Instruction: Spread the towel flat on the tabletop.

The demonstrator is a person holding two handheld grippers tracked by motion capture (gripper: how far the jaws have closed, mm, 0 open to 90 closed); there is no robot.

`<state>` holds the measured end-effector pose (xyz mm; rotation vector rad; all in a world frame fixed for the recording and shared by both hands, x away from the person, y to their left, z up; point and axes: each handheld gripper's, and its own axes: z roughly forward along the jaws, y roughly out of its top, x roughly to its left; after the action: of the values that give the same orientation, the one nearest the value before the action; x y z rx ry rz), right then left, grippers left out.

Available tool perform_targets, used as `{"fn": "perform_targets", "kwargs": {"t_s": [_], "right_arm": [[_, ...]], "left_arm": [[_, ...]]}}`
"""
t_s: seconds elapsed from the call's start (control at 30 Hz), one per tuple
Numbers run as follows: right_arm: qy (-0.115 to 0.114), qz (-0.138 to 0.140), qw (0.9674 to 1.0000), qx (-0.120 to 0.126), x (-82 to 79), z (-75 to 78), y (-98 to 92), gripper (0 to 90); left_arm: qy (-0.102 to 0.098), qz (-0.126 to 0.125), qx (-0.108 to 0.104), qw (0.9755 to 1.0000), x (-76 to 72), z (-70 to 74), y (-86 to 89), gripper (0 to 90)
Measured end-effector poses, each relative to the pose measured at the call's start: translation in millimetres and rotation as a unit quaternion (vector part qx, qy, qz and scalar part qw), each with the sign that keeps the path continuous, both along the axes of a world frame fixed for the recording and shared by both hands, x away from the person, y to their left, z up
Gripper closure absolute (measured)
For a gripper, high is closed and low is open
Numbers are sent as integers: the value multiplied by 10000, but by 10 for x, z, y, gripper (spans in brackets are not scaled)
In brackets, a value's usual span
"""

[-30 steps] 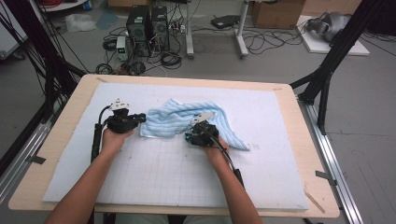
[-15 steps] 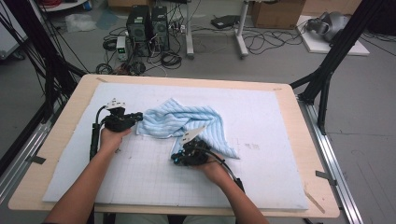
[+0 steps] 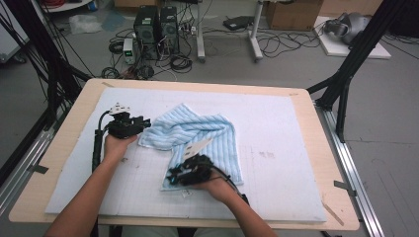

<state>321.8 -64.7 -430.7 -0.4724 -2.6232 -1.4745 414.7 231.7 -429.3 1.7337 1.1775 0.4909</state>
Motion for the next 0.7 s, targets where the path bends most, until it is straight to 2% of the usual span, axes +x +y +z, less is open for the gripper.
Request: {"fn": "perform_targets", "kwargs": {"t_s": [0.03, 0.07, 0.1, 0.13, 0.17, 0.2, 0.23, 0.27, 0.3, 0.33, 0.37, 0.4, 0.43, 0.47, 0.5, 0.53, 0.57, 0.6, 0.63, 0.67, 0.7], "right_arm": [[-226, -457, 9987, -58, 74, 41, -108, 628], [-513, -995, 9932, -315, 143, 64, -214, 601], [-594, -1425, 9867, -517, 218, 58, -315, 565], [-350, -1898, 9782, -762, 333, -9, -454, 487], [-350, -1898, 9782, -762, 333, -9, -454, 487], [-249, -1910, 9768, -937, 360, -76, -475, 461], [-249, -1910, 9768, -937, 360, -76, -475, 461], [-382, -1930, 9724, -1255, 346, -141, -415, 463], [-382, -1930, 9724, -1255, 346, -141, -415, 463], [-537, -1988, 9694, -1337, 334, -137, -393, 547], [-537, -1988, 9694, -1337, 334, -137, -393, 547], [-503, -1896, 9718, -1307, 321, -131, -399, 710], [-503, -1896, 9718, -1307, 321, -131, -399, 710], [-433, -1696, 9762, -1280, 284, -124, -395, 851], [-439, -1620, 9775, -1275, 265, -123, -391, 857], [-439, -1620, 9775, -1275, 265, -123, -391, 857], [-250, -1487, 9814, -1189, 254, -124, -392, 860], [43, -1182, 9875, -1043, 194, -132, -378, 861], [126, -1009, 9901, -969, 154, -140, -360, 861], [126, -1009, 9901, -969, 154, -140, -360, 861], [292, -842, 9917, -922, 107, -144, -331, 860]], "left_arm": [[-28, 7, 10, 10000, -11, 10, 11, 524], [-64, 21, -14, 10000, -26, 16, 13, 522], [-75, -3, -2, 10000, -40, 21, 20, 521], [-104, -73, -3, 9999, -66, 15, 18, 516], [-104, -73, -3, 9999, -66, 15, 18, 516], [-123, -128, -5, 9998, -93, 8, 14, 516], [-123, -128, -5, 9998, -93, 8, 14, 516], [-133, -153, -23, 9998, -105, 3, 9, 516], [-117, -196, -7, 9997, -113, 5, 10, 516], [-98, -226, -1, 9997, -122, 10, 9, 510], [-108, -257, -1, 9996, -131, 20, 11, 510], [-129, -268, 5, 9996, -142, 34, 10, 510], [-159, -276, -4, 9995, -154, 49, 14, 510], [-186, -275, -11, 9994, -166, 64, 16, 511], [-212, -294, 20, 9993, -175, 77, 23, 513], [-226, -292, 31, 9993, -186, 86, 29, 513], [-242, -294, 45, 9993, -193, 93, 38, 514], [-230, -301, 51, 9993, -200, 99, 49, 519], [-220, -296, 48, 9993, -207, 105, 63, 520], [-221, -285, 36, 9993, -213, 108, 74, 520], [-225, -281, 14, 9994, -218, 110, 81, 521]]}}
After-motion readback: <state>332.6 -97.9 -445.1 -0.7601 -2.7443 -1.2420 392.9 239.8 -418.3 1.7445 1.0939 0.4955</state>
